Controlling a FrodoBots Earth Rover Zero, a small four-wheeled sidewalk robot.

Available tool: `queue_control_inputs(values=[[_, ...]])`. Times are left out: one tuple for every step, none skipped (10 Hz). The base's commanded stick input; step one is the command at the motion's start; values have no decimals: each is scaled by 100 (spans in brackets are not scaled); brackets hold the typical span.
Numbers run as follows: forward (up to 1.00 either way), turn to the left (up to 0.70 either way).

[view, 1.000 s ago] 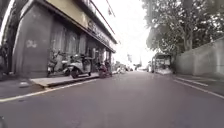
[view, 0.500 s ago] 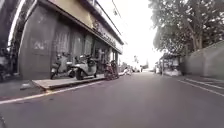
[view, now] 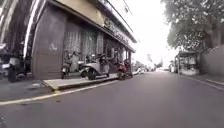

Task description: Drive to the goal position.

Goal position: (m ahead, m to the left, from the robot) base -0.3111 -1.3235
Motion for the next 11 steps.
queue_control_inputs(values=[[45, 0], [45, 0], [45, 0], [45, 0], [45, 0], [45, 0], [45, 0], [45, 0], [45, 0], [45, 0], [45, 0]])
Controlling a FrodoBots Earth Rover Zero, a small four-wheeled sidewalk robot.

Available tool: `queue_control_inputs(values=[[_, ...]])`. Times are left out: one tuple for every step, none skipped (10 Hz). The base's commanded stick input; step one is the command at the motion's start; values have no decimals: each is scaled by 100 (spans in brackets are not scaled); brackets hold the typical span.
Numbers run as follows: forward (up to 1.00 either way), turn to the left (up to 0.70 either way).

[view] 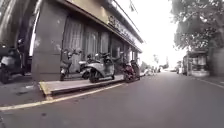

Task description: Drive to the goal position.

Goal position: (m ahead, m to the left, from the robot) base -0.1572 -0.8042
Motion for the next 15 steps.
queue_control_inputs(values=[[45, 0], [45, 0], [45, 0], [45, 0], [45, 0], [45, 0], [45, 0], [45, 0], [45, 0], [45, 0], [45, 0], [24, 0], [0, 0], [0, 0], [1, 0]])
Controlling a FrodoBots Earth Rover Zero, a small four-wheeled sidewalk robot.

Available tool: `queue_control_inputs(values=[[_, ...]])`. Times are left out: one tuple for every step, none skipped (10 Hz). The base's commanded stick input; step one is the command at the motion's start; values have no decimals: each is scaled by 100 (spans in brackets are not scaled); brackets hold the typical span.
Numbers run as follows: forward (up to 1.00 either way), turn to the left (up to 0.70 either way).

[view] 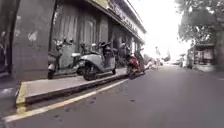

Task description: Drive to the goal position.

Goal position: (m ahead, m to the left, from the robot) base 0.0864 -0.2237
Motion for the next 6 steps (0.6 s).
queue_control_inputs(values=[[33, 0], [45, 0], [45, 0], [45, 0], [45, 0], [45, 0]])
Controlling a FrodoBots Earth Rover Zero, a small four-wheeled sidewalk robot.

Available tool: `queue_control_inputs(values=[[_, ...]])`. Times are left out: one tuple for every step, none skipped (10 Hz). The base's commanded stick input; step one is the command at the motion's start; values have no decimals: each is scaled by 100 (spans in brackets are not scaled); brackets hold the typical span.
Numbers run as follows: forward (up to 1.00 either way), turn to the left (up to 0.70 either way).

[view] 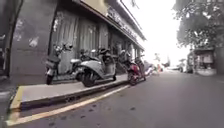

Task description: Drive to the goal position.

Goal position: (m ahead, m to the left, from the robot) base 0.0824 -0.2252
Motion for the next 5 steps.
queue_control_inputs(values=[[45, 0], [45, 0], [45, 0], [45, 0], [45, 0]])
